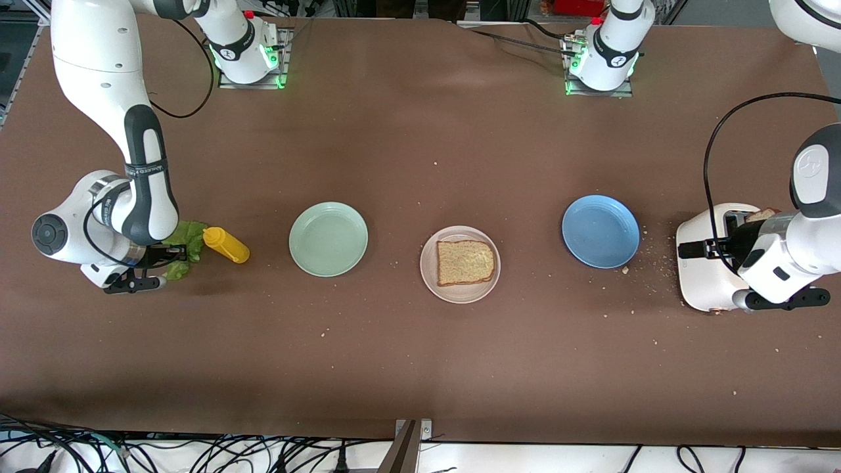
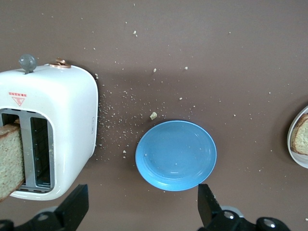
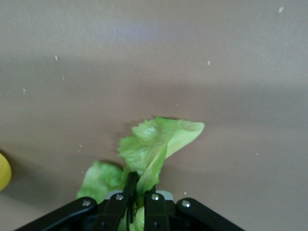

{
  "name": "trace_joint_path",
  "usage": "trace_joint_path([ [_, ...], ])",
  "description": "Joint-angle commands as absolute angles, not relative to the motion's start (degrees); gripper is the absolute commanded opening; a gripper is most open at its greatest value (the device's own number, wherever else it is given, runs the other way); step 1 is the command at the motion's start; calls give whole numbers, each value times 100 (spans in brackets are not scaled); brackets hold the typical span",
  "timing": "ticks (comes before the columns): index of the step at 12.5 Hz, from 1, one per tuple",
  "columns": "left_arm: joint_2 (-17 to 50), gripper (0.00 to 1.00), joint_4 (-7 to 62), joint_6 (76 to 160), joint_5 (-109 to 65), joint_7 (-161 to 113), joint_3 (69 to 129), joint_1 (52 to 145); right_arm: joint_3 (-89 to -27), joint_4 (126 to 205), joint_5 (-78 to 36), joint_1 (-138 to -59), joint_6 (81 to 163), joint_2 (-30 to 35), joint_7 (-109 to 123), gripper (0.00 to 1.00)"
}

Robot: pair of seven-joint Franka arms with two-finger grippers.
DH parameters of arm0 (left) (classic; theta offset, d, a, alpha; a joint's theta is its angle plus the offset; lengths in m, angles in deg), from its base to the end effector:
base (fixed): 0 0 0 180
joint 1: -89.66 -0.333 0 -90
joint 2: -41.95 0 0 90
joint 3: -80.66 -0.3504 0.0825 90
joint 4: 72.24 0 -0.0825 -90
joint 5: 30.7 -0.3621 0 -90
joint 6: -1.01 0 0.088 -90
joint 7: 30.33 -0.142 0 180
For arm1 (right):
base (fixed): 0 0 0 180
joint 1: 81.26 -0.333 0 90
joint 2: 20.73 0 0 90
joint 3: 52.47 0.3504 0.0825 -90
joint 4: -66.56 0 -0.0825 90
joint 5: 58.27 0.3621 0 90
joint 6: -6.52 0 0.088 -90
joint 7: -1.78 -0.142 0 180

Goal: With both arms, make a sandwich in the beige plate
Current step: 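Reach down and grasp the green lettuce leaf with the right gripper, then lift the lettuce and carry it over the toast with the right gripper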

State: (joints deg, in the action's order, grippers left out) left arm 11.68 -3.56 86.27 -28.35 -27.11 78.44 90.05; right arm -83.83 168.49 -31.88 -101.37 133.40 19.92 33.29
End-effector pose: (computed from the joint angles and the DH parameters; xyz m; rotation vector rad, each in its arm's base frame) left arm 0.6703 0.0093 0.4606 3.0984 0.1344 -0.3721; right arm 0.6361 -0.0722 0.1984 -3.0884 -0.1986 0.2010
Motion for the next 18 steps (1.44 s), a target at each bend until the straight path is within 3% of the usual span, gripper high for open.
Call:
trace_joint_path([
  [1,1216,100,-325,8574,-3026,-2637,7873,9027,-8620,16125,-3207,-10112,12399,1935,3368,0],
  [6,1216,100,-325,8583,-3026,-2637,7873,9027,-9219,14087,-3339,-10121,9876,1935,3299,0],
  [10,1216,100,-325,8583,-3000,-2637,7873,9019,-9238,13354,-3278,-10261,8897,1567,2275,0],
  [12,1216,100,-325,8583,-3000,-2489,7864,8975,-9150,13283,-3217,-10664,8799,1452,994,0],
  [15,1224,100,-281,8557,-3070,-2532,7829,8904,-9106,13283,-1963,-11017,8877,1425,-1055,0],
  [18,1338,100,-115,8477,-3462,-2715,7837,8851,-9097,13327,-1328,-11473,9561,1600,-2341,0],
])
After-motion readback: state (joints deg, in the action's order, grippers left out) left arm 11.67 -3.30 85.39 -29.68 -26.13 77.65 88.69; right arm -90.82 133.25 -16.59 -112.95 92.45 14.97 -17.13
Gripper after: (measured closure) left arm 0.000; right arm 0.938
